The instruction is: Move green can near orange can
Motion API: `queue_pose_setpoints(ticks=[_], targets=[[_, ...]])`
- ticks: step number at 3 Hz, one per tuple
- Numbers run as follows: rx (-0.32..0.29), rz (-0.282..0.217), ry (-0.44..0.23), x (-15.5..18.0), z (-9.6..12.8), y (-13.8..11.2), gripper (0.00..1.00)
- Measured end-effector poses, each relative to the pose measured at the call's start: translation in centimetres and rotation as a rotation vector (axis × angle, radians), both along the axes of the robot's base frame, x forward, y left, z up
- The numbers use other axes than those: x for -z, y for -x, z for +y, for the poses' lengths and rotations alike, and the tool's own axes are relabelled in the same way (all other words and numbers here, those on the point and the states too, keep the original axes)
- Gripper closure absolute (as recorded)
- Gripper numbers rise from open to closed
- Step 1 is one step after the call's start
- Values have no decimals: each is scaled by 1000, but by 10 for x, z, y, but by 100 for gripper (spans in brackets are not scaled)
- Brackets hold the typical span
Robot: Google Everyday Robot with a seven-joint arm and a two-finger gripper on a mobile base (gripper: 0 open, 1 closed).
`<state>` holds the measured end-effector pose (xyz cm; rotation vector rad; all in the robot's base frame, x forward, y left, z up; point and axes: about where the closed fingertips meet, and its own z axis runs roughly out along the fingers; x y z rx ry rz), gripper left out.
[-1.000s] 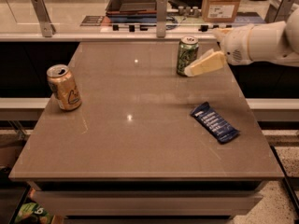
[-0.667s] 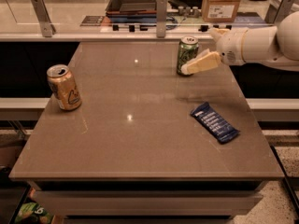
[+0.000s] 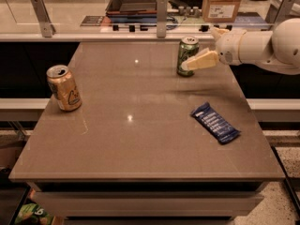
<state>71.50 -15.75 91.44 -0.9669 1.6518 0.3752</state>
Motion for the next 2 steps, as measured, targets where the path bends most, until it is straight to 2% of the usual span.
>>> queue_pose_setpoints(ticks=[2], targets=[[38, 93, -55, 15, -6, -21, 0]])
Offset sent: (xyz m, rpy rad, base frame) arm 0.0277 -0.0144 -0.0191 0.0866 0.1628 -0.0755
